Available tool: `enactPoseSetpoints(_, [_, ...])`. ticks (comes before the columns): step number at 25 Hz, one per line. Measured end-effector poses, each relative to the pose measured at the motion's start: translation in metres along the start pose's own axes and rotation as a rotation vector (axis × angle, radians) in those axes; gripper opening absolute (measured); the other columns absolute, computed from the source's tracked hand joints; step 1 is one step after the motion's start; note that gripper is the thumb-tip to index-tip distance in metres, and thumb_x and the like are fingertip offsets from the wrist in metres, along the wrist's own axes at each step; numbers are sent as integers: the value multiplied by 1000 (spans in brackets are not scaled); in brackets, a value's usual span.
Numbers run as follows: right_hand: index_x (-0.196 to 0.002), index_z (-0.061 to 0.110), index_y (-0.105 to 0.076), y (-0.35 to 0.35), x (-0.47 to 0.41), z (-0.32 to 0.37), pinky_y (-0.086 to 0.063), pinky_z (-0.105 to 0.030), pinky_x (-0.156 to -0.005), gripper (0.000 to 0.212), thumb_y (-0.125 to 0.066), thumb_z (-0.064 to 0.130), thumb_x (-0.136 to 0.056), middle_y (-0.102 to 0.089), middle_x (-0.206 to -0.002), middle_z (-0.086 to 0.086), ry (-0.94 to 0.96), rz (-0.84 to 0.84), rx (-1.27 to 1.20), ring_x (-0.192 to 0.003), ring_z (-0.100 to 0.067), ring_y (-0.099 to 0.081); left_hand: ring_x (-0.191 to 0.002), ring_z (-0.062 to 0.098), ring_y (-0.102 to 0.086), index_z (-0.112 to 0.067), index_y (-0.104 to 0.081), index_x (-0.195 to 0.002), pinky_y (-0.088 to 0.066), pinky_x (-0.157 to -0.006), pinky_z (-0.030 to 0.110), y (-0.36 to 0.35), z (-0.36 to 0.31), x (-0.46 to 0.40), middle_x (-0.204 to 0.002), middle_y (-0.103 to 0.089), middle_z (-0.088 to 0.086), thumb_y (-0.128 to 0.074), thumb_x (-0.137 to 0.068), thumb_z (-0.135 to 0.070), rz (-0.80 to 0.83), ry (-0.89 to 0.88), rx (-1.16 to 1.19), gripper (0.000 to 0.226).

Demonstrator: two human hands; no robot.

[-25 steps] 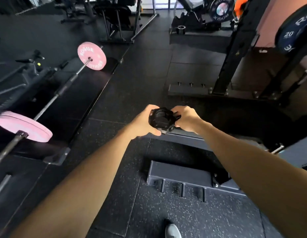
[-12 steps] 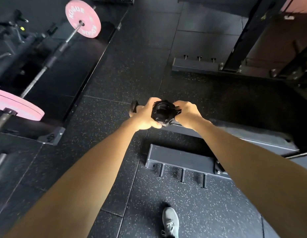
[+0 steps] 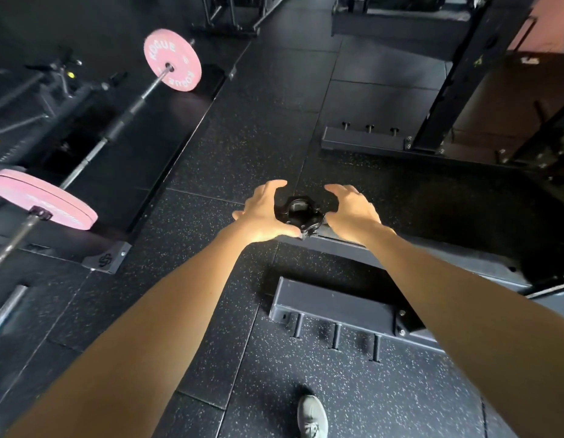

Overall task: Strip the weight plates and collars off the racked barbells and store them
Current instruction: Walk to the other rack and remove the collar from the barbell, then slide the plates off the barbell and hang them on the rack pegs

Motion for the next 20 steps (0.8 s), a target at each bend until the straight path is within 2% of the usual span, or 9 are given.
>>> enactPoseSetpoints(3, [-145, 27, -39, 22, 32, 18, -36, -44, -108, 64, -56, 19, -84, -40, -149, -2, 38, -16, 31, -127, -28, -47, -132, 25, -38, -52, -30, -130, -37, -104, 57, 13, -10, 38, -149, -29, -13, -76, -48, -58, -18, -25, 36, 94])
enactPoseSetpoints(9, [-143, 28, -41, 65, 149, 54, -30, -43, -109, 62, -60, 39, -85, -42, -148, -2, 159, -100, 113, -131, -28, -44, -130, 14, -41, -48, -41, -126, -31, -109, 51, 43, -37, 165, -145, -37, -14, -72, -50, -64, -161, -135, 67, 84])
enactPoseSetpoints(16, [-143, 29, -40, 125, 333, 76, -24, -46, -112, 63, -62, 44, -85, -42, -148, -2, 280, -228, 191, -135, -28, -38, -129, 12, -42, -47, -42, -124, -31, -110, 51, 56, -91, 334, -146, -37, -13, -73, -50, -64, -257, -297, 81, 82])
enactPoseSetpoints(20, [-144, 28, -39, 181, 410, 60, -25, -46, -110, 68, -62, 46, -83, -42, -148, -1, 257, -298, 214, -135, -26, -38, -132, 13, -40, -50, -43, -122, -30, -111, 52, 49, -161, 395, -145, -38, -13, -72, -51, -67, -243, -401, 80, 79])
Point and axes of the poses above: each hand's wrist, its own x-axis away from the middle knuckle, its own y-axis out of the back of the hand, z = x × y, the point moved 10 cm from there along -x, towards the middle knuckle
